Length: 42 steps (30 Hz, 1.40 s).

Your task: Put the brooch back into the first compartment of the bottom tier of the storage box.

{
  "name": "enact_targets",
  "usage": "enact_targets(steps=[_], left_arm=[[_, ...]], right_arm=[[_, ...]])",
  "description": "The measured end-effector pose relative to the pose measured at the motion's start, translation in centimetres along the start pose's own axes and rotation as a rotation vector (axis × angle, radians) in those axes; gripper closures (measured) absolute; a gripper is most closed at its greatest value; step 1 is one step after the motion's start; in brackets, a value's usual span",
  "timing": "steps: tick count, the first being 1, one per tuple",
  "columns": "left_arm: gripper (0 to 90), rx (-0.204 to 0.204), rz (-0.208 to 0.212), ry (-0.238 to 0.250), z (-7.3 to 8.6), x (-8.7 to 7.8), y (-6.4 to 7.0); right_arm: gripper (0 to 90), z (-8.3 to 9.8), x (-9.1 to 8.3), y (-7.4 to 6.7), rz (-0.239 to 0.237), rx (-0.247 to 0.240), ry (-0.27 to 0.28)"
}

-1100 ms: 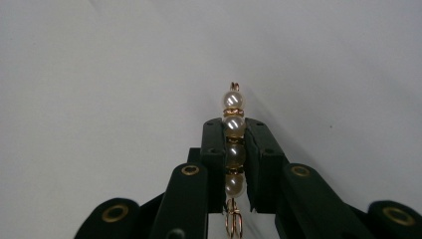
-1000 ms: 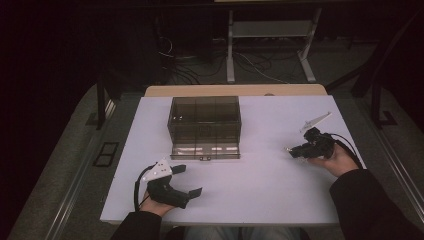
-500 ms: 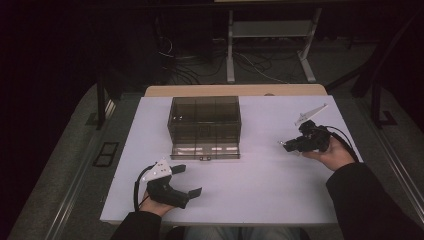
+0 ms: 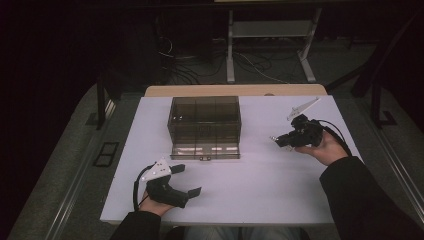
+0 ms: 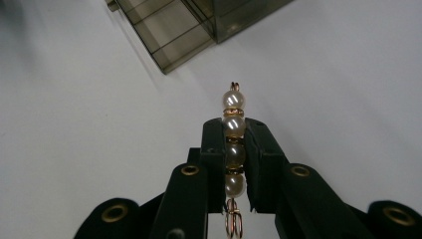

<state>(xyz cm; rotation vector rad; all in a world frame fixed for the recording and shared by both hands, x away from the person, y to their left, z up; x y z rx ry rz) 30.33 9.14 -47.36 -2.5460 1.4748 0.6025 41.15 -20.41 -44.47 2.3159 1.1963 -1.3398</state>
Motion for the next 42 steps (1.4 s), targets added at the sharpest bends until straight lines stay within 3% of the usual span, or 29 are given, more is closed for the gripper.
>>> enact_targets(steps=[15,42], left_arm=[[0.0,-0.006,-0.007,0.006,0.0,0.0,-0.2],[0.0,-0.002,-0.002,0.005,-0.1,-0.1,-0.1]], right_arm=[[79.0,-2.8,0.6,-2.1,-0.031,-0.043,0.004],[79.0,-7.4,2.9,-6.8,-0.08,-0.165,0.0]])
Point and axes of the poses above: each handheld gripper's, and its own axes: x roughly forward along the jaws, z roughly out of its underside, y roughly to its right, the point moved 10 cm from there along x, roughly forward along the jaws, and after that the axes turned 8 degrees about x, right-handed, at the moved point
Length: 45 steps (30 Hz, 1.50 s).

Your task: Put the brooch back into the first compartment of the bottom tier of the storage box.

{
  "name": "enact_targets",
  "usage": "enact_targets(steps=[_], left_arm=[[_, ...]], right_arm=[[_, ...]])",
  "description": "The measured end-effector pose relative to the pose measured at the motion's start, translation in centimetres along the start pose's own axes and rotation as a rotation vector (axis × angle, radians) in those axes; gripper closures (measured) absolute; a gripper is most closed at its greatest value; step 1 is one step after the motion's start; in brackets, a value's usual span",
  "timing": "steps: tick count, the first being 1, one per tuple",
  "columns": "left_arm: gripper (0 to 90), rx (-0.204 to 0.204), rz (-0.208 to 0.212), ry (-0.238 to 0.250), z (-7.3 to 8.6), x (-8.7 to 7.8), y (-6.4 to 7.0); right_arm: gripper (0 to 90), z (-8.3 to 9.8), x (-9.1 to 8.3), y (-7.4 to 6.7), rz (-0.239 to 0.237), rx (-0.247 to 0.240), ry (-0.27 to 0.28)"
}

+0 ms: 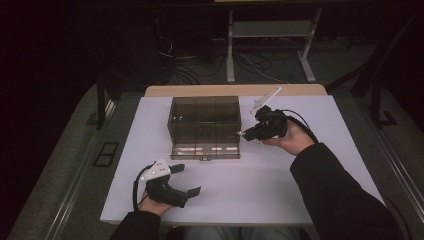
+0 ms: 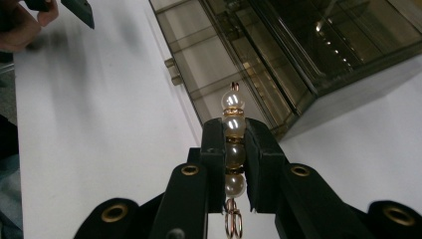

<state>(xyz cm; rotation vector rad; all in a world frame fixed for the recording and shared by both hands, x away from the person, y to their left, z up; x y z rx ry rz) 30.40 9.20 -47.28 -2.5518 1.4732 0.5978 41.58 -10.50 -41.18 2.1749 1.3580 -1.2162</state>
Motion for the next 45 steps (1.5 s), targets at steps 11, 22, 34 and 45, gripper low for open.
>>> enact_targets(steps=[11,22,34,45], left_arm=[[0.0,0.001,0.003,0.0,0.0,0.0,0.0],[0.0,0.001,0.006,0.0,0.0,0.0,0.1],[0.0,0.001,0.01,0.001,0.0,0.0,0.1],[0.0,-0.003,0.008,0.002,0.0,0.0,0.1]], right_arm=[[79.0,-1.5,1.4,-1.4,-0.021,-0.041,-0.007],[78.9,-3.3,2.9,-2.9,-0.045,-0.069,-0.006],[78.9,-4.4,4.9,-4.1,-0.073,-0.09,-0.014],[78.8,-5.3,6.3,-4.4,-0.083,-0.095,-0.014]])
Point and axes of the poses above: each handheld gripper's, and its own axes: x roughly forward along the jaws, z roughly out of its underside, y roughly to its right, the point moved 10 cm from there along x, roughly forward along the jaws, and after that the axes turned 8 degrees about x, right-handed, at the moved point
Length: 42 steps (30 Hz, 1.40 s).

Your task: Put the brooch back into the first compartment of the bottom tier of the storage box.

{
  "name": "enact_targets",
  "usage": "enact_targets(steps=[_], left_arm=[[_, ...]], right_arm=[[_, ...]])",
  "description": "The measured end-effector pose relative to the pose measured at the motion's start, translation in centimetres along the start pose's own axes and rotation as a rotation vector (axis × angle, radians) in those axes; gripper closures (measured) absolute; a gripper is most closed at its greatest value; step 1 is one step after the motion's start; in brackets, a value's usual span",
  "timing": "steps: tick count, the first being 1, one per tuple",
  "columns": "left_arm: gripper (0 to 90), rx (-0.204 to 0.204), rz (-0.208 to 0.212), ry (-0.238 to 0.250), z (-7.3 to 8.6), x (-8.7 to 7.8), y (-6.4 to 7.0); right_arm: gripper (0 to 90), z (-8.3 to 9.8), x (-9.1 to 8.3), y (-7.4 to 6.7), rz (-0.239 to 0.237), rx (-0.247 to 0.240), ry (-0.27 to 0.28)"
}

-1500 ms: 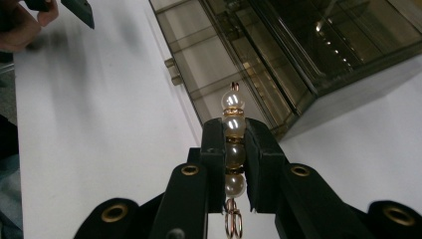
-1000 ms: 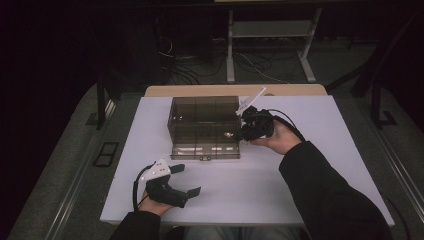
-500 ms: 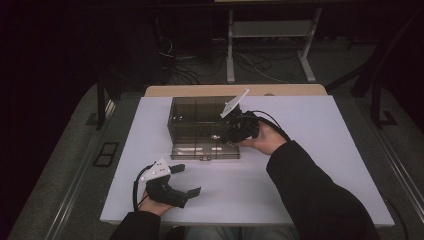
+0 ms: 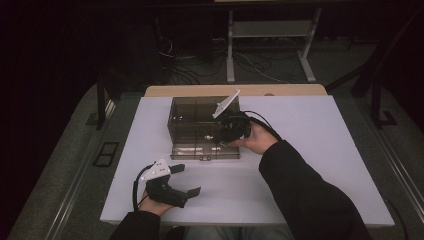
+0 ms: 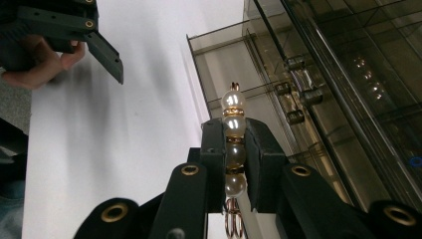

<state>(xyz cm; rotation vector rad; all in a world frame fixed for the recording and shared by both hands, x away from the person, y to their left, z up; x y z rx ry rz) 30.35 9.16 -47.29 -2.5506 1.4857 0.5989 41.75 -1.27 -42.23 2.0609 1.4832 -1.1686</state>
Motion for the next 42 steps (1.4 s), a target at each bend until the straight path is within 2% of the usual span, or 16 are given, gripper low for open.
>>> enact_targets(steps=[12,18,27,42], left_arm=[[0.0,-0.001,0.0,0.006,-0.1,0.0,0.0],[0.0,0.004,0.0,0.0,0.0,-0.1,-0.1],[0.0,0.001,0.003,0.007,-0.1,-0.1,0.0],[0.0,-0.001,0.004,0.009,-0.1,-0.1,-0.1]], right_arm=[[78.8,-1.4,2.1,-0.5,-0.022,-0.01,-0.002],[78.8,-2.0,3.2,-0.6,-0.018,-0.025,-0.016],[78.8,-2.6,4.9,-0.4,-0.021,-0.014,-0.024],[78.8,-3.6,7.1,-0.5,-0.035,-0.01,-0.007]])
Point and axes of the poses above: each handheld gripper's, and its own axes: x roughly forward along the jaws, z roughly out of its underside, y roughly to its right, the point moved 10 cm from there along x, roughly forward along the jaws, and after that the axes turned 8 degrees about x, right-handed, at the moved point
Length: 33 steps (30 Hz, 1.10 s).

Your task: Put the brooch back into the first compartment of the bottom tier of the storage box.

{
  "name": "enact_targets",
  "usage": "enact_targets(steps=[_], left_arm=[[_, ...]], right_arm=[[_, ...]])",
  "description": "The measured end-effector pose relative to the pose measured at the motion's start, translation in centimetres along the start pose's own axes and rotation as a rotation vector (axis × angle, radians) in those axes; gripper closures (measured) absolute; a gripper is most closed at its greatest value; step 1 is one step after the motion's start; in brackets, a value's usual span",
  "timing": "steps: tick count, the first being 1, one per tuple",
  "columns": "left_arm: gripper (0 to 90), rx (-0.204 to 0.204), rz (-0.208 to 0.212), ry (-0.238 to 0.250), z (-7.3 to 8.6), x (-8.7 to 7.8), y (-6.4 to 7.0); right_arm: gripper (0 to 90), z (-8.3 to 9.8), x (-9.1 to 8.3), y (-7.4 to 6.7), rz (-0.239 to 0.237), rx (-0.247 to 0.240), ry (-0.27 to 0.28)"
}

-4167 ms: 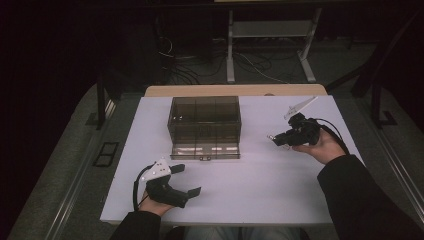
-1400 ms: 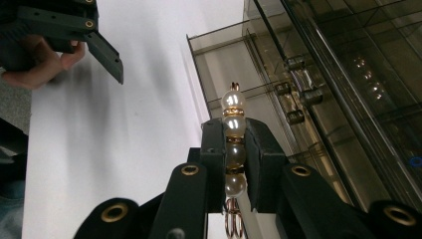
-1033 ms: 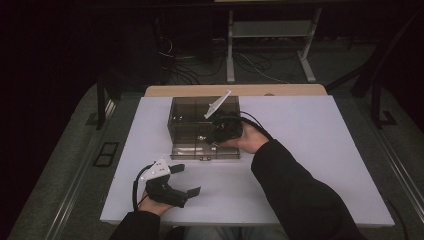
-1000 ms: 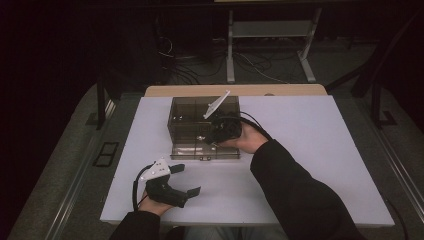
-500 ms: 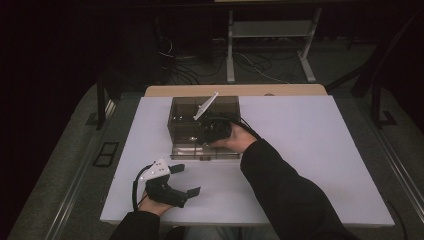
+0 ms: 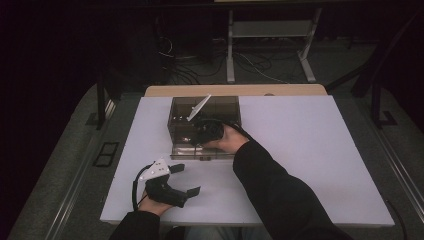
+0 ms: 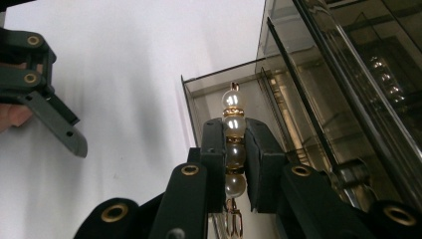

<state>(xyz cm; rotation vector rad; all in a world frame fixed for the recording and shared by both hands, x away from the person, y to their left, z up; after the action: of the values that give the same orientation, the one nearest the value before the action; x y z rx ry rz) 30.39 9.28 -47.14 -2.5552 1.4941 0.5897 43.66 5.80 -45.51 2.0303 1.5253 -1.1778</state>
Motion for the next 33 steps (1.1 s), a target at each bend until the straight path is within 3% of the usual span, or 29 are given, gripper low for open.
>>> enact_targets(steps=[33], left_arm=[[0.0,0.007,0.005,-0.006,0.1,0.1,0.0]], right_arm=[[78.7,-1.2,3.9,0.2,-0.004,0.003,0.003]])
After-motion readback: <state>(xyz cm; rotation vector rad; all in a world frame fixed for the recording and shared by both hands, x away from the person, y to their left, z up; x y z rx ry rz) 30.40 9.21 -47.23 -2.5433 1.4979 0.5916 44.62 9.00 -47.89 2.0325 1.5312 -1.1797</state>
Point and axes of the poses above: each handheld gripper's, and its own axes: x roughly forward along the jaws, z roughly out of its underside, y roughly to its right, the point moved 10 cm from there along x, roughly forward along the jaws, and after that the axes turned 8 degrees about x, right-handed, at the moved point
